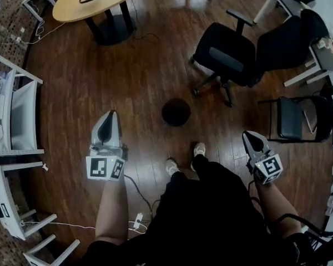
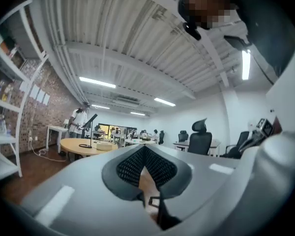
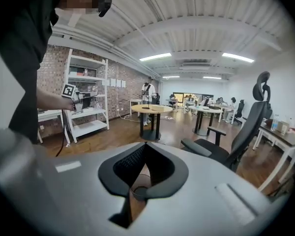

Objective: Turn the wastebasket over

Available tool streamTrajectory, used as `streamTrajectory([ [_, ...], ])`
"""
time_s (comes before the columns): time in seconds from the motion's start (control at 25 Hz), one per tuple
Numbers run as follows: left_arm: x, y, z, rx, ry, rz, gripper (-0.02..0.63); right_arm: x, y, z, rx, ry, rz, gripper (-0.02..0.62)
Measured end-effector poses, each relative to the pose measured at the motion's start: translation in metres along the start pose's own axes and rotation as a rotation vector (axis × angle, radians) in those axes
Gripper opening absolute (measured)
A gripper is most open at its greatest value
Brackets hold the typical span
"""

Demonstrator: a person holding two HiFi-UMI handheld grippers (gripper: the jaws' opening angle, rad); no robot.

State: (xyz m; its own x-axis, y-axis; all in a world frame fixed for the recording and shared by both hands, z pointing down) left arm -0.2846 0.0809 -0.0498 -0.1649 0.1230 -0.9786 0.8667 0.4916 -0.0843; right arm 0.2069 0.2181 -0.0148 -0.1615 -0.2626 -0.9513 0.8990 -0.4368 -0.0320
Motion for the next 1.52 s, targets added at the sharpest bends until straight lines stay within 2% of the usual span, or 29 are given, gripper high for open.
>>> streamTrajectory([
  [0.08,-0.001,-0.007,0.003,0.008,0.014,-0.027,0.0,0.002,0.006,0.022,0.03,-0.004,0.013,0.002],
  [0.28,0.006,0.0,0.028,-0.04,-0.078,0.102,0.0,0.004,0.02,0.087,0.166,-0.014,0.036,0.002],
  [0.4,0.001,0.002,0.038,0.008,-0.167,0.136,0.0,-0.013,0.039,0.125,0.21,-0.024,0.083,0.002],
  [0.52,-0.023,-0.002,0.047,0.044,-0.219,0.16,0.0,-0.047,0.06,0.163,0.208,-0.061,0.15,0.003],
  [0.68,-0.077,-0.01,0.065,0.015,-0.228,0.164,0.0,-0.083,0.078,0.221,0.194,-0.103,0.137,0.003],
  [0.8,-0.123,0.0,0.074,0.011,-0.207,0.154,0.0,-0.125,0.08,0.252,0.253,-0.099,0.148,0.003],
  [0.88,-0.155,0.008,0.073,0.002,-0.205,0.178,0.0,-0.162,0.084,0.273,0.287,-0.116,0.131,0.003],
  [1.0,-0.217,0.005,0.06,-0.023,-0.272,0.241,0.0,-0.221,0.096,0.309,0.279,-0.103,0.14,0.003],
  [1.12,-0.283,-0.009,0.042,-0.004,-0.313,0.278,0.0,-0.276,0.107,0.343,0.286,-0.087,0.119,0.003],
  [1.24,-0.336,-0.023,0.05,0.015,-0.241,0.273,0.0,-0.308,0.114,0.381,0.314,-0.042,0.093,0.003],
  [1.32,-0.364,-0.022,0.055,0.0,-0.197,0.253,0.0,-0.325,0.112,0.396,0.352,-0.035,0.069,0.003],
  [1.44,-0.39,-0.021,0.06,-0.049,-0.146,0.273,0.0,-0.345,0.108,0.416,0.436,-0.049,0.046,0.003],
  [1.52,-0.4,-0.022,0.061,-0.056,-0.114,0.267,0.0,-0.355,0.107,0.432,0.497,-0.094,0.032,0.003],
])
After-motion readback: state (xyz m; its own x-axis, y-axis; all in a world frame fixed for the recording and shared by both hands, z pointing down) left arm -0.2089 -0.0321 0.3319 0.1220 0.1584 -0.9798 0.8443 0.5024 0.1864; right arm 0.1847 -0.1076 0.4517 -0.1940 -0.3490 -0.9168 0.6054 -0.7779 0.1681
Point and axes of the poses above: the fingertips, and each gripper's own axes: z forward along the fingers, y to its right, x out of its top, the point moved 9 cm from there along -z, backward along the fingers, and after that the axes turned 7 degrees about y, right-handed, at the moved point
